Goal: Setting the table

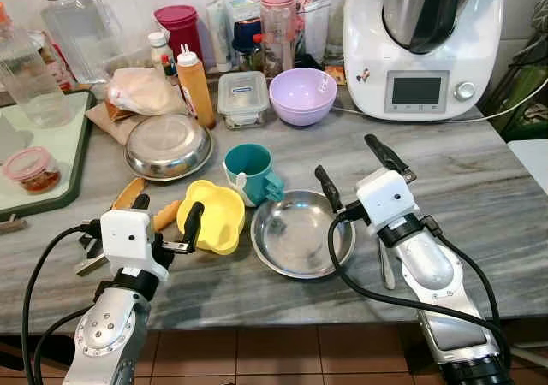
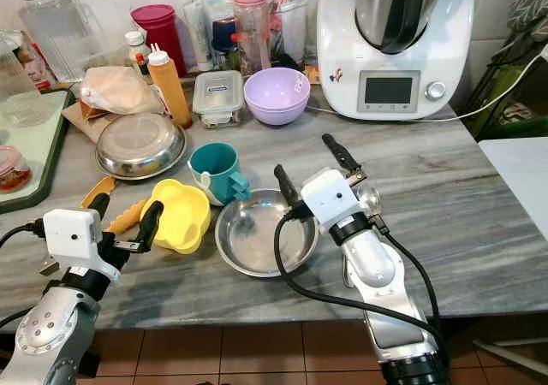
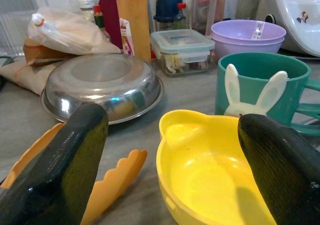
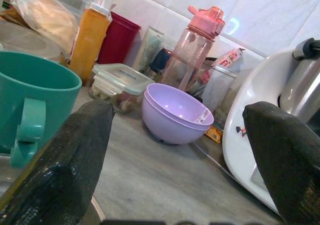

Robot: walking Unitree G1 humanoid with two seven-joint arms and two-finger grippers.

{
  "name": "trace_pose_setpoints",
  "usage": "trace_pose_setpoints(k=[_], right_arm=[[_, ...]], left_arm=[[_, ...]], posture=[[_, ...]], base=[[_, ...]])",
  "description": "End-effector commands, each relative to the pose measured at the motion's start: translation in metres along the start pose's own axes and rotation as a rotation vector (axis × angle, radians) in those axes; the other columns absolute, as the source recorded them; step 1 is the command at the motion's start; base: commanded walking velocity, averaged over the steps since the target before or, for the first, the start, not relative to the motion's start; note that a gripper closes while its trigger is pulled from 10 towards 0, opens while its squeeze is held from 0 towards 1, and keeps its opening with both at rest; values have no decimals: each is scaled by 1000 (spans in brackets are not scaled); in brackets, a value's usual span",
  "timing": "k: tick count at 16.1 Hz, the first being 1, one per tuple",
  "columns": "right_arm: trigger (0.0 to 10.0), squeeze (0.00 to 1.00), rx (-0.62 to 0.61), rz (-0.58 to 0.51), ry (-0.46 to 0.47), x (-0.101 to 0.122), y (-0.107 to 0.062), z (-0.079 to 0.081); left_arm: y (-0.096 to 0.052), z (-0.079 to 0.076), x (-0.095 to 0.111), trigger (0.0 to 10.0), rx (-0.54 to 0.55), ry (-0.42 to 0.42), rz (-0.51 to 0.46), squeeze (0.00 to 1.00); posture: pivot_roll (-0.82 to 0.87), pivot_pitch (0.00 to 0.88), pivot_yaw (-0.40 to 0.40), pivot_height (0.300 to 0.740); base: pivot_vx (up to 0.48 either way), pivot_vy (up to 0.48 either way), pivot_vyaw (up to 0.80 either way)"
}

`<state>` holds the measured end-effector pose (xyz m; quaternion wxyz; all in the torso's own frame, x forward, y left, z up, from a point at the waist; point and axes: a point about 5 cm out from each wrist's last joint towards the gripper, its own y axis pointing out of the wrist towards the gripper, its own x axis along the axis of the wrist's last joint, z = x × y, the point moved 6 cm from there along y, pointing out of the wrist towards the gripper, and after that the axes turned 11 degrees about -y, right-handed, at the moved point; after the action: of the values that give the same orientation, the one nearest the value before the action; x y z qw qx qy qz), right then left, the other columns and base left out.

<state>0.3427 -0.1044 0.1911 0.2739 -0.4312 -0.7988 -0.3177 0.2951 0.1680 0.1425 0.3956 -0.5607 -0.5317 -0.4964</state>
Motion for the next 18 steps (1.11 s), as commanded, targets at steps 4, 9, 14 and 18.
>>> trace_pose_setpoints(k=[4, 9, 14, 18], right_arm=[[10000, 1000, 0, -29, -5, 8, 3, 1], [10000, 1000, -10, -28, -4, 7, 7, 1], [10000, 1000, -11, -31, -2, 8, 9, 2], [10000, 1000, -12, -33, -1, 8, 9, 2]], left_arm=[[-1, 3, -2, 10000, 10, 12, 17, 0], [-1, 4, -3, 10000, 7, 17, 25, 0], [0, 2, -4, 10000, -2, 12, 30, 0], [0, 2, -6, 10000, -5, 14, 36, 0]], posture=[[-85, 85, 66, 740], [-81, 84, 70, 740], [-81, 80, 70, 740], [-81, 78, 71, 740]], base=[[0, 0, 0], [-279, 0, 0], [-316, 0, 0], [-326, 0, 0]])
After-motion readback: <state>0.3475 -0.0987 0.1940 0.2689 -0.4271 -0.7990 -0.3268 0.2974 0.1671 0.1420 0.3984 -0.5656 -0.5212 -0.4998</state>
